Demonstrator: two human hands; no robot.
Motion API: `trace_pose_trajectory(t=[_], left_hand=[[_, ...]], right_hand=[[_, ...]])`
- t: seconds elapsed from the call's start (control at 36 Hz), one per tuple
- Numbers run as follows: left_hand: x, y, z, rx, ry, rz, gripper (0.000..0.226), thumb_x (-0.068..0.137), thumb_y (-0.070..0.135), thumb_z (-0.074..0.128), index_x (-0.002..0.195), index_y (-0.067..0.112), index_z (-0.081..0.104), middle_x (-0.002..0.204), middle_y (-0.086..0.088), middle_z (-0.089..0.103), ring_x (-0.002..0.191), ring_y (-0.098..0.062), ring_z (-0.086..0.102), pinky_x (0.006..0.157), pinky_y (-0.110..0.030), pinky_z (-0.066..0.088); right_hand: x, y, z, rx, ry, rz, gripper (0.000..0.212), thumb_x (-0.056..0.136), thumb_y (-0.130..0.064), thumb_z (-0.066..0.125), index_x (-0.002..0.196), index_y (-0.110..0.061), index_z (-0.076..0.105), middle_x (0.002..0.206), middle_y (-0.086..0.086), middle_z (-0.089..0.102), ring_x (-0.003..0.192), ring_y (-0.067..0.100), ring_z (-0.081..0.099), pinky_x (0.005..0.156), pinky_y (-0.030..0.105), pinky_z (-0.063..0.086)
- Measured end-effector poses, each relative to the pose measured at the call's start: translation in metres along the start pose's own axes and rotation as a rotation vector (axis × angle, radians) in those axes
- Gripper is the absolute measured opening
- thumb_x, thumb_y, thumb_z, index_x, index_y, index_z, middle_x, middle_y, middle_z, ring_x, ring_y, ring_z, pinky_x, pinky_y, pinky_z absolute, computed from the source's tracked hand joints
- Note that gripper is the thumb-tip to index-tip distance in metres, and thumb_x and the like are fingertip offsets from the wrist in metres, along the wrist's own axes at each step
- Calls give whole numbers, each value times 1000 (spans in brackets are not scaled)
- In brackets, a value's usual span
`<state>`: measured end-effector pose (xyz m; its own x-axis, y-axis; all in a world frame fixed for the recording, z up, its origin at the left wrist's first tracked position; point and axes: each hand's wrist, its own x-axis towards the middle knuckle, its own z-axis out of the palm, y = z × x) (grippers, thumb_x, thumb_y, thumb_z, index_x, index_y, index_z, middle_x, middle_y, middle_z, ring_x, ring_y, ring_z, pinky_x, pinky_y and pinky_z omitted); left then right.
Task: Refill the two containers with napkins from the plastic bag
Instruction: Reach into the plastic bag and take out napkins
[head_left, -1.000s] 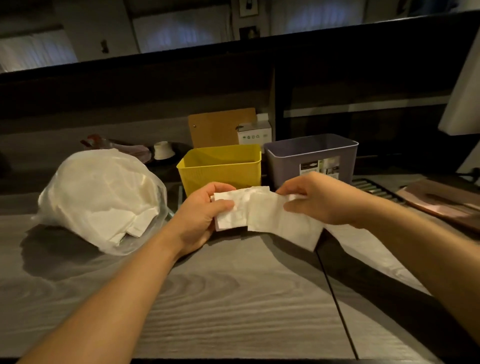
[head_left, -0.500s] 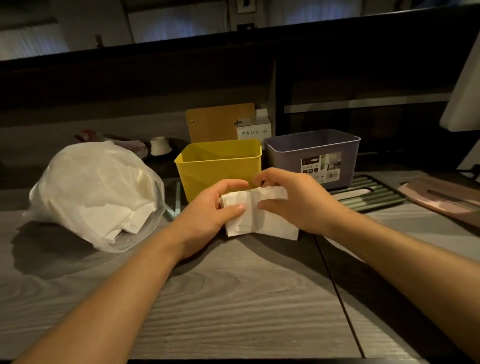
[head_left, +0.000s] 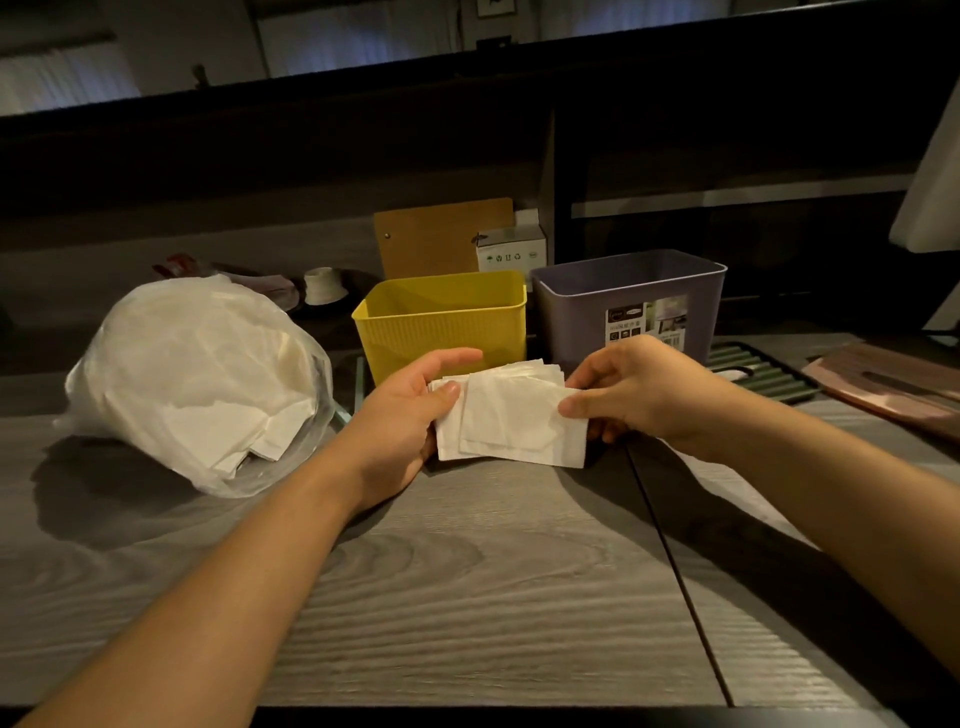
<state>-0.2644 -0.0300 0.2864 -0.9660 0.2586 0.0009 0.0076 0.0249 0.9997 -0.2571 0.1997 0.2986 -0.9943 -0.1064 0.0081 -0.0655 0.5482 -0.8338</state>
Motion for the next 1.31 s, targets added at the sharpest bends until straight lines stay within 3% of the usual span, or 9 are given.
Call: trace_pose_trajectory(t=[0.22, 0.53, 0.64, 0.72, 0.81, 0.89, 1.0, 1.08, 1.31], left_hand=[[-1, 2, 1, -7, 41, -13, 34, 108, 9, 39, 128, 24, 63, 126, -6, 68, 110, -20, 70, 79, -30, 62], [-3, 3, 3, 48, 27, -13, 31, 107, 14, 44, 128, 27, 64, 125, -2, 67, 112, -19, 67, 76, -29, 60], [-4, 3, 4, 59, 26, 14, 32, 108, 33, 38, 126, 30, 64, 123, 5, 66, 110, -12, 66, 83, -29, 59], [-5, 1, 2, 138, -35, 57, 35, 94, 46, 53, 127, 35, 61, 117, 6, 69, 105, -14, 70, 90, -39, 60], [-3, -2, 0, 280, -75, 118, 51, 90, 23, 70, 137, 35, 53, 122, 4, 68, 104, -9, 70, 82, -28, 60], [-3, -5, 0, 303, -61, 154, 60, 93, 2, 67, 139, 38, 51, 123, -1, 67, 101, -15, 71, 81, -35, 62], [-2, -7, -2, 241, -36, 202, 60, 95, -5, 60, 139, 36, 52, 123, -5, 68, 105, -20, 71, 85, -40, 62], [-1, -9, -3, 187, -41, 212, 58, 94, -5, 61, 136, 35, 55, 128, -6, 66, 111, -24, 69, 85, -39, 61], [-5, -8, 0, 202, 5, 251, 64, 91, -8, 62, 138, 34, 52, 123, -3, 62, 109, -19, 66, 85, -28, 58]], right_hand=[[-1, 0, -8, -124, 152, -168, 4, 91, -23, 71, 88, -24, 69, 84, -3, 72, 78, 12, 69, 70, 23, 58], [-9, -9, 6, 132, -34, -248, 5, 94, -15, 67, 97, -19, 68, 88, -2, 76, 85, 9, 73, 71, 25, 60], [-4, -3, 15, -71, 71, -243, 8, 95, -20, 67, 97, -27, 66, 86, -10, 73, 85, 4, 69, 72, 18, 56], [-1, 0, 19, -105, 113, -252, 8, 95, -21, 67, 98, -28, 67, 85, -13, 71, 85, 3, 68, 71, 17, 54], [2, 2, 21, -157, 137, -278, 10, 94, -23, 68, 101, -29, 66, 93, -14, 71, 89, 2, 66, 73, 16, 54], [2, 2, 21, -150, 178, -312, 16, 94, -22, 68, 107, -30, 65, 105, -13, 68, 98, 3, 64, 81, 20, 56], [1, 1, 20, -43, 180, -378, 51, 91, -19, 71, 135, -35, 51, 133, -13, 52, 117, 1, 53, 84, 14, 51], [-1, 2, 21, 87, 43, -356, 73, 90, -11, 72, 147, -40, 38, 139, -16, 48, 124, 0, 49, 91, 19, 53], [-8, 1, 35, 152, 67, -338, 61, 95, -1, 57, 140, -41, 47, 128, -12, 53, 111, 2, 54, 80, 16, 52]])
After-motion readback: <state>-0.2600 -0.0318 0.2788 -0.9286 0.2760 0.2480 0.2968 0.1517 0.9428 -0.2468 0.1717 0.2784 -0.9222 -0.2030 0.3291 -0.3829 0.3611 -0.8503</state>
